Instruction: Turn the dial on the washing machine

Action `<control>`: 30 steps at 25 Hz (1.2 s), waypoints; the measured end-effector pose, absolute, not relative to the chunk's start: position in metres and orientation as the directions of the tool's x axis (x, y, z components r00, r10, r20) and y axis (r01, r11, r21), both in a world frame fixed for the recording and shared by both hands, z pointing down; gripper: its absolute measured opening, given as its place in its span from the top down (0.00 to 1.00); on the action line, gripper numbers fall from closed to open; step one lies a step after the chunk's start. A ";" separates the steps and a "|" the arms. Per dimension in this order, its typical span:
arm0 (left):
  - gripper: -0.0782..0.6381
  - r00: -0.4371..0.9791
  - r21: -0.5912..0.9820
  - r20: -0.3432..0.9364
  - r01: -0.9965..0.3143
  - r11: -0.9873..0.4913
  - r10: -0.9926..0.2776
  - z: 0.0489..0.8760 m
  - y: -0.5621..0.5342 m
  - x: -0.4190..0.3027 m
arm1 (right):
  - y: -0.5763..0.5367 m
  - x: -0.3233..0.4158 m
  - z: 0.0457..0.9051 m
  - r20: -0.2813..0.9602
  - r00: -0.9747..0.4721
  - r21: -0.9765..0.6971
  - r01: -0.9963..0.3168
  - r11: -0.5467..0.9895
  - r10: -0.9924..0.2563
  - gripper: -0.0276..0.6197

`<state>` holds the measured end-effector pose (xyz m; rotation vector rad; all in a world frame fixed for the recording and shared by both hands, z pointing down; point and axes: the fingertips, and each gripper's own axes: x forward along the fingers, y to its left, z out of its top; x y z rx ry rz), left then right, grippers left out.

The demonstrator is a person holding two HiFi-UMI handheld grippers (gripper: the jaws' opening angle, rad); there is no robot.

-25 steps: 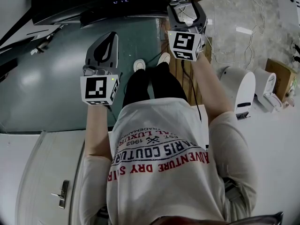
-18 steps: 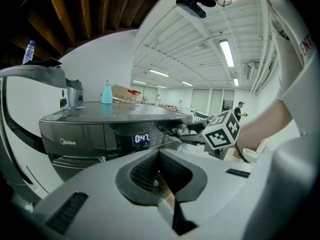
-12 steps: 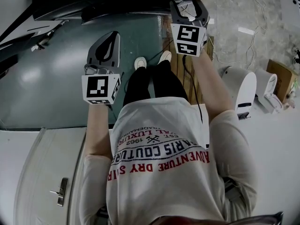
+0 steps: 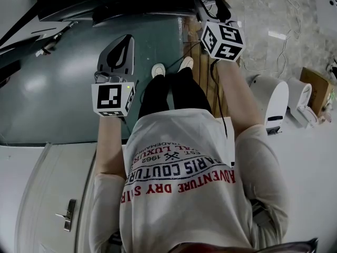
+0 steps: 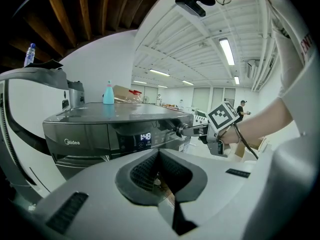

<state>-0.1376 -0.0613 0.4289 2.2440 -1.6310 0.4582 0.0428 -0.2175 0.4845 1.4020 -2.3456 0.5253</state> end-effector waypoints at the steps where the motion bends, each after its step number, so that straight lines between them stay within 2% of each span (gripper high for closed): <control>1: 0.87 0.293 0.070 0.443 -0.954 -0.293 -0.847 0.429 -0.061 -0.138 | -0.217 0.043 0.484 0.476 -0.446 -0.132 -0.888 0.440 -0.758 0.52; 5: 0.87 0.292 0.065 0.444 -0.954 -0.294 -0.847 0.428 -0.060 -0.138 | -0.214 0.046 0.476 0.450 -0.420 -0.066 -0.896 0.440 -0.788 0.52; 8: 0.87 0.296 0.066 0.445 -0.952 -0.298 -0.845 0.429 -0.060 -0.137 | -0.209 0.041 0.471 0.436 -0.386 0.132 -0.866 0.482 -0.813 0.52; 11: 0.87 0.296 0.060 0.447 -0.951 -0.302 -0.844 0.430 -0.059 -0.136 | -0.207 0.035 0.476 0.424 -0.345 0.374 -0.776 0.509 -0.837 0.52; 16: 0.87 0.309 0.048 0.464 -0.944 -0.325 -0.830 0.435 -0.055 -0.131 | -0.211 0.032 0.487 0.408 -0.298 0.556 -0.669 0.494 -0.863 0.52; 24: 0.87 0.306 0.049 0.465 -0.946 -0.321 -0.831 0.439 -0.054 -0.128 | -0.215 0.032 0.488 0.422 -0.263 0.535 -0.701 0.472 -0.868 0.51; 27: 0.87 0.297 0.060 0.456 -0.951 -0.304 -0.839 0.437 -0.056 -0.127 | -0.216 0.033 0.487 0.434 -0.281 0.474 -0.737 0.482 -0.856 0.51; 30: 0.87 0.290 0.060 0.452 -0.954 -0.295 -0.843 0.435 -0.056 -0.127 | -0.216 0.032 0.486 0.461 -0.320 0.340 -0.798 0.498 -0.828 0.51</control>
